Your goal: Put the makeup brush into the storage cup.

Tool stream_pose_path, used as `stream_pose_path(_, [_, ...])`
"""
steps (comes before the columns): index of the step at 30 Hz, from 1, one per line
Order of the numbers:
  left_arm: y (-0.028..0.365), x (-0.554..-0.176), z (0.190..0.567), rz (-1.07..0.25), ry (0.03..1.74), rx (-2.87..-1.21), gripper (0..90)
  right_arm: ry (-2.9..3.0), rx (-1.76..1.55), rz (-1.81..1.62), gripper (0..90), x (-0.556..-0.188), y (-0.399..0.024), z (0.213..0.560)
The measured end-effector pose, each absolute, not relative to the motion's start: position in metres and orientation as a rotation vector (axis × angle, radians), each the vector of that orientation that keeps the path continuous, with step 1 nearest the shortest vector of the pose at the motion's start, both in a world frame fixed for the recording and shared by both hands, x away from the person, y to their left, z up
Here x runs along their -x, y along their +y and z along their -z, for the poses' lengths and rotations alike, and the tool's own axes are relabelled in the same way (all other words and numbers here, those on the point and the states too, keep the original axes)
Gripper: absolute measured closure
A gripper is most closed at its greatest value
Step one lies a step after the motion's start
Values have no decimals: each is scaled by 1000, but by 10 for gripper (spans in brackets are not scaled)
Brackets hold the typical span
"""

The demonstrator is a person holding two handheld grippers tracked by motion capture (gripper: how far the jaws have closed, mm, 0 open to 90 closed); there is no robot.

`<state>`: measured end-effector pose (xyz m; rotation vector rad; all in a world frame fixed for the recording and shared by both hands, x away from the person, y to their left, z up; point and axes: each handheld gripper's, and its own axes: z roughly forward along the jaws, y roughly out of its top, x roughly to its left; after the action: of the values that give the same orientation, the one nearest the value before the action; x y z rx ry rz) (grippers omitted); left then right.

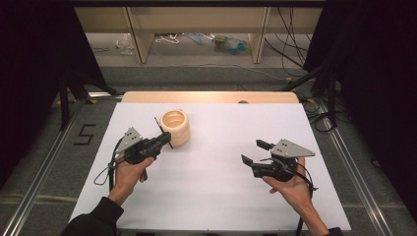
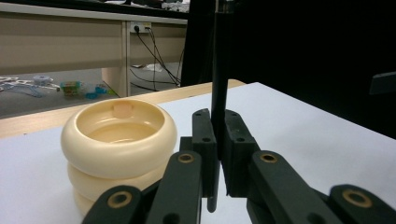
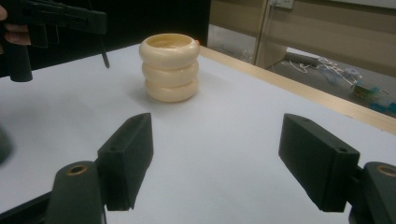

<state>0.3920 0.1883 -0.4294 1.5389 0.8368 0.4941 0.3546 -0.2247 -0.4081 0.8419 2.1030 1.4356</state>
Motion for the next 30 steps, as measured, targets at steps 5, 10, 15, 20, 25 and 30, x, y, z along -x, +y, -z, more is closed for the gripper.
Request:
stream_pose_path(5, [193, -399, 422, -502, 849, -1527, 852, 2097, -850, -1437, 270, -348, -228, 412])
stream_pose_path(10, [193, -407, 417, -501, 857, -1536, 852, 2088, -850, -1433, 270, -342, -232, 416])
stream_pose_path(15, [191, -413, 409, -508, 854, -1557, 851, 2061, -853, -1438, 270, -340, -241, 419])
stream_pose_path(20, [192, -426, 395, -519, 869, -1545, 851, 2059, -865, -1431, 267, -337, -246, 424])
stream_pose_path(25, [192, -435, 388, -529, 878, -1557, 851, 2073, -869, -1418, 268, -335, -244, 426])
stream_pose_path(30, [190, -450, 384, -539, 903, -1571, 851, 2080, -875, -1421, 268, -333, -245, 427])
